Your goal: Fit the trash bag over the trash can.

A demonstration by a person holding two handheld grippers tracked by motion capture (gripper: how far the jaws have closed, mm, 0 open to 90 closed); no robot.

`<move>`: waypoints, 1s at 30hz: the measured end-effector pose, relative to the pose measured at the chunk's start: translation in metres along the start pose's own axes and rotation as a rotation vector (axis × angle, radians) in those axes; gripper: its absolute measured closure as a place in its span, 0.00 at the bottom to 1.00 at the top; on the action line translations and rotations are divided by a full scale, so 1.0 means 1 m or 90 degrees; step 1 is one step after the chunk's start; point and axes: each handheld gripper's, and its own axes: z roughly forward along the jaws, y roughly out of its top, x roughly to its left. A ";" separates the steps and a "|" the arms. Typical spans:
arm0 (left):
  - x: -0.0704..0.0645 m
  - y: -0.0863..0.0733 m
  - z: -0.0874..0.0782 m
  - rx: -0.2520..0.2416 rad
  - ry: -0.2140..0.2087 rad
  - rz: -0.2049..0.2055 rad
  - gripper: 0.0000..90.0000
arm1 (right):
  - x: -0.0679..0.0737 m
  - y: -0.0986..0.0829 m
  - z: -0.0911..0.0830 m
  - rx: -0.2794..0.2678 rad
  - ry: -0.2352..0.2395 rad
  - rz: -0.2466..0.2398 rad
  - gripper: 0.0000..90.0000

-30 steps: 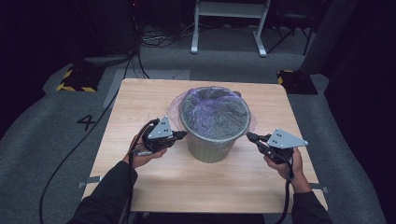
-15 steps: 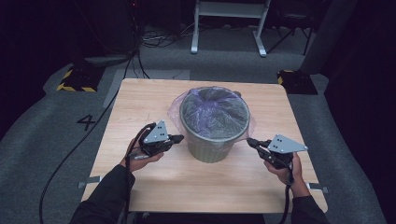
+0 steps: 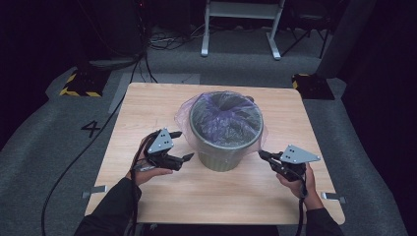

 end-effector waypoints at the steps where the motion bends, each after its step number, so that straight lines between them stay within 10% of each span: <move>1: -0.001 0.001 0.001 0.000 0.003 0.004 0.17 | 0.000 0.002 -0.001 -0.009 0.005 0.005 1.00; 7: 0.001 0.005 0.008 0.016 0.035 0.015 0.23 | 0.008 0.013 -0.005 -0.021 0.016 -0.012 1.00; 15: 0.003 0.009 0.016 0.058 0.064 0.053 1.00 | 0.014 0.019 -0.006 -0.022 0.030 -0.032 1.00; 24: 0.003 0.000 0.018 0.049 0.043 0.053 0.99 | 0.011 0.012 -0.005 -0.013 0.020 -0.020 1.00; 30: 0.004 -0.002 0.016 0.045 0.083 0.021 0.37 | 0.013 0.016 -0.008 -0.025 0.024 -0.021 1.00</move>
